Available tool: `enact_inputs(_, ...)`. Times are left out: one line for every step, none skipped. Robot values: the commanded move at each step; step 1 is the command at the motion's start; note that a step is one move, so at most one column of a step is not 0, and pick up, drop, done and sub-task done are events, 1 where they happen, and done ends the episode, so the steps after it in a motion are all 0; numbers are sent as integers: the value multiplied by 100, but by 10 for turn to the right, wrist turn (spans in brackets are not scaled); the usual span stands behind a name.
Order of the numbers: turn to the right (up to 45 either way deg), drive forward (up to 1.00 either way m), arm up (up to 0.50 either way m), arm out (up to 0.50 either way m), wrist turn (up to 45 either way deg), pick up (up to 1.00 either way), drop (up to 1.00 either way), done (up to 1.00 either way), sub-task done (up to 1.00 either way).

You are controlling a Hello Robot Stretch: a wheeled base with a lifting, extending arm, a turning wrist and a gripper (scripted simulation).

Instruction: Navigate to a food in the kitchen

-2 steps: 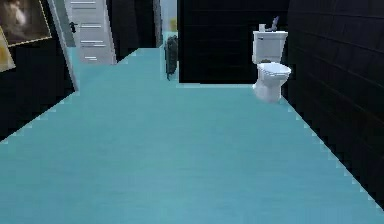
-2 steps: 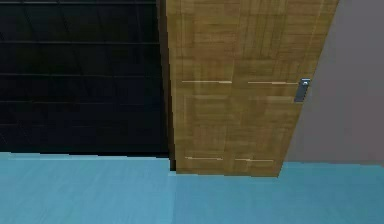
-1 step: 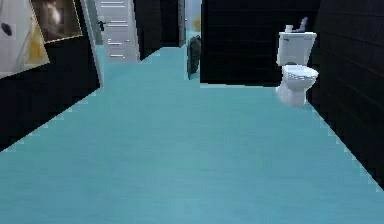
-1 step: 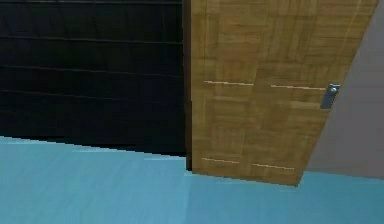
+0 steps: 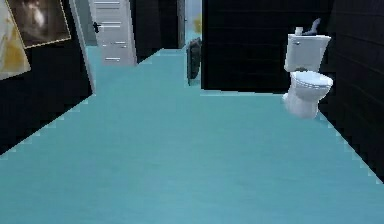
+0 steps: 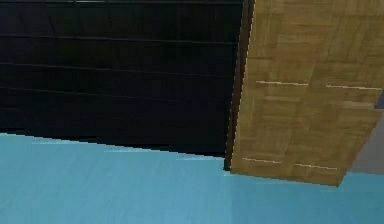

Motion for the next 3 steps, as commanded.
enact_inputs(-60, 0, 0, 0, 0, 0, 0, 0, 0)
enact_inputs(0, 100, 0, 0, 0, 0, 0, 0, 0)
enact_inputs(-30, 0, 0, 0, 0, 0, 0, 0, 0)
